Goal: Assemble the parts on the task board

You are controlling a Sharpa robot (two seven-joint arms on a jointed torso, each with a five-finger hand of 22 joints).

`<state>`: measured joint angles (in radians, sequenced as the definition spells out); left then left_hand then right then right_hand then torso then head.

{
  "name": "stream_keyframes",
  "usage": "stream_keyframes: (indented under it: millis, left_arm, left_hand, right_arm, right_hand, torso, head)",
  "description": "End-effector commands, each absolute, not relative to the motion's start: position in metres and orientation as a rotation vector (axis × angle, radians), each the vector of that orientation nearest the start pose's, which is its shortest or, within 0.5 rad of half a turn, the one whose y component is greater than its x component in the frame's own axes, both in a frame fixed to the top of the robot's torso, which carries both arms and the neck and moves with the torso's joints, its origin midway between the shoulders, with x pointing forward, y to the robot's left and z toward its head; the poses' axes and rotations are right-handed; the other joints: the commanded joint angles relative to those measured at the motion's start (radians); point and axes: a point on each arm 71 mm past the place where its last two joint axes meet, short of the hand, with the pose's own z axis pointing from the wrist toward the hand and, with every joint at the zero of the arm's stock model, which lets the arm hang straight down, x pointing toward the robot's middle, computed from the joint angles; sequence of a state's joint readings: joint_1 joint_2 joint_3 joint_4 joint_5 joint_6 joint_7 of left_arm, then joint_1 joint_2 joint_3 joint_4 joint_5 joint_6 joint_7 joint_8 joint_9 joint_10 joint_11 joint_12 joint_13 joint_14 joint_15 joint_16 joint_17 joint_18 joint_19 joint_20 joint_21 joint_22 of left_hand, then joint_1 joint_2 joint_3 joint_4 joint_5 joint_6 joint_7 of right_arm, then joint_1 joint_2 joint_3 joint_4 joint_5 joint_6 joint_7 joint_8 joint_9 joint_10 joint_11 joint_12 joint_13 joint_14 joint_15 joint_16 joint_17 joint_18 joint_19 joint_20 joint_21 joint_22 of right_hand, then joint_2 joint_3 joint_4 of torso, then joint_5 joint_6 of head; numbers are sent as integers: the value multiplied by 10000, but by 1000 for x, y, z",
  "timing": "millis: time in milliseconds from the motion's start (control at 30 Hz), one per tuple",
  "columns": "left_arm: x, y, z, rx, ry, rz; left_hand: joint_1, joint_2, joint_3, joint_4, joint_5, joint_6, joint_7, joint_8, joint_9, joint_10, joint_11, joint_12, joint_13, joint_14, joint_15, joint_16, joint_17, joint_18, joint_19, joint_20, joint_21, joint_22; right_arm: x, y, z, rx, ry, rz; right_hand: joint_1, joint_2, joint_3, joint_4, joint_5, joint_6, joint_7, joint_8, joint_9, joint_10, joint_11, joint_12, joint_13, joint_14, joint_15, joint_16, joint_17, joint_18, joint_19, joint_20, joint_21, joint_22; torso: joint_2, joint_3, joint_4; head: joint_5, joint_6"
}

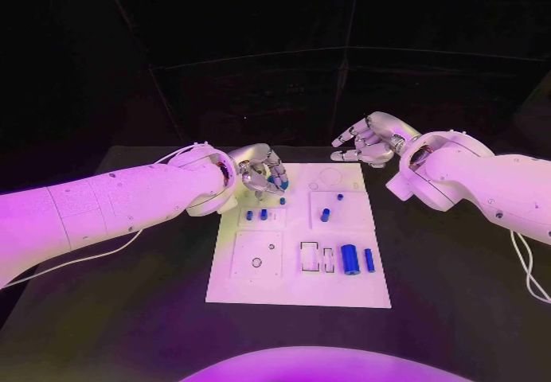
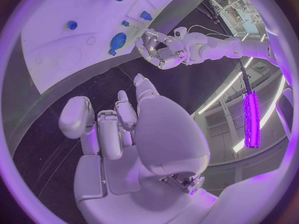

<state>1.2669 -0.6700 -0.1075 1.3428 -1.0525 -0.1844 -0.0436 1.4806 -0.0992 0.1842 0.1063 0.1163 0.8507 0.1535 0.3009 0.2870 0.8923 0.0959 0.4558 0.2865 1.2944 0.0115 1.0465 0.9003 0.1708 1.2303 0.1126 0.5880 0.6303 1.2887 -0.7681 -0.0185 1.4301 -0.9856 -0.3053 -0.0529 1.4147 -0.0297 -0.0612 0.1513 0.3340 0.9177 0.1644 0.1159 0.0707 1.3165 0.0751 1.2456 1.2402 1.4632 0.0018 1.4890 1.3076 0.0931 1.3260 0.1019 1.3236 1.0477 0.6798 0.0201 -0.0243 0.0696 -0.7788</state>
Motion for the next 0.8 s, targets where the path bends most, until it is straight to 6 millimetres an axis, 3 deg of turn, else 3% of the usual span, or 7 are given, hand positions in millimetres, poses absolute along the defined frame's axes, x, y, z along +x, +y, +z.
stream_keyframes:
  millis: [33,267,800]
  left_arm:
    - [515,151,-192,2001,17592,-8654]
    - [515,141,-206,3480,17865,-7825]
    - [521,127,-218,4045,18249,-6739]
  left_hand:
    - [-4,-140,90,-29,-36,218,-21,-264,-308,40,-7,-392,-452,569,-8,957,806,107,332,-34,186,103]
    - [-45,-191,262,-154,-33,557,-59,-655,-790,233,-17,-857,-1130,1516,-40,2666,2442,-255,1443,-82,2538,2252]
    - [-108,-158,379,-274,-31,880,-118,-855,-1084,398,-33,-1039,-1534,1823,-81,3088,2719,-373,1847,-127,3383,3046]
  right_arm:
    - [521,-190,-141,2370,16773,9012]
    - [521,-190,-141,2355,16783,9030]
    - [521,-189,-141,2349,16790,9037]
  right_hand:
    - [2,71,-76,5,41,-34,-21,48,-13,-70,-14,-40,-1,716,-59,-66,1065,79,-79,1,-35,-6]
    - [2,71,-76,5,41,-34,-21,48,-13,-70,-14,-40,-1,716,-59,-66,1065,79,-79,1,-35,-6]
    - [2,71,-76,5,41,-34,-21,48,-13,-70,-14,-40,-1,716,-59,-66,1065,79,-79,1,-35,-6]
  torso:
    - [-1,8,16]
    - [4,3,19]
    - [-5,3,8]
  head:
    - [-18,14]
    - [-45,49]
    - [-66,-1]
